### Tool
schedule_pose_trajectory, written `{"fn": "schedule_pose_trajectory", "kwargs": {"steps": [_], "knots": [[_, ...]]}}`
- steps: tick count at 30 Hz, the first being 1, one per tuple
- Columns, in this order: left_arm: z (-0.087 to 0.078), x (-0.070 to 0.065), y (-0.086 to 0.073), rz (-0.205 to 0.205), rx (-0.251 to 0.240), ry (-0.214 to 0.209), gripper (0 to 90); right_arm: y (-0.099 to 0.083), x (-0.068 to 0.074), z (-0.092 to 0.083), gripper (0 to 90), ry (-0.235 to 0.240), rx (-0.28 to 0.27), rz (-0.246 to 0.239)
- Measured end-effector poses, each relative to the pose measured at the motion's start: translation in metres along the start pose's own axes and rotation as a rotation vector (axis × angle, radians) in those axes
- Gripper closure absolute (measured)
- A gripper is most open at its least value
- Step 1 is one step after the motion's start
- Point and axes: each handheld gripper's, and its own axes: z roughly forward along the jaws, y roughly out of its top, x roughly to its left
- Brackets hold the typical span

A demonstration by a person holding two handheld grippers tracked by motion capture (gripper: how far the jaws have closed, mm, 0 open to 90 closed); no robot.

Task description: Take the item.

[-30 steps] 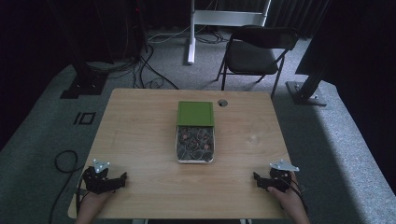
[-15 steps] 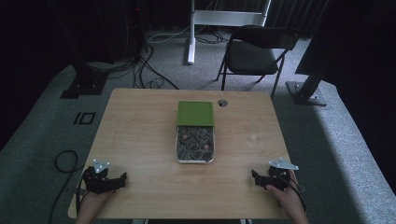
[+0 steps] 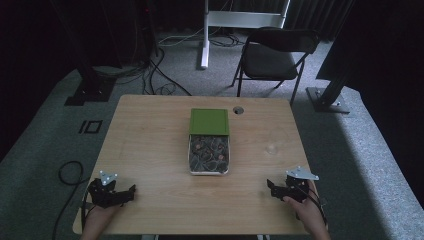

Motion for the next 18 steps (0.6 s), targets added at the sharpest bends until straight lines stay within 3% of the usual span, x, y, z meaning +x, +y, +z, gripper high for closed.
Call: {"fn": "schedule_pose_trajectory", "kwargs": {"steps": [6,18], "knots": [[0.000,0.000,0.000,0.000,0.000,0.000,1.7,0.008,0.007,-0.005,12.5,0.007,-0.014,-0.030],[0.000,0.000,0.000,0.000,0.000,0.000,1.6,0.020,0.017,-0.007,12.6,0.033,-0.035,-0.045]]}}
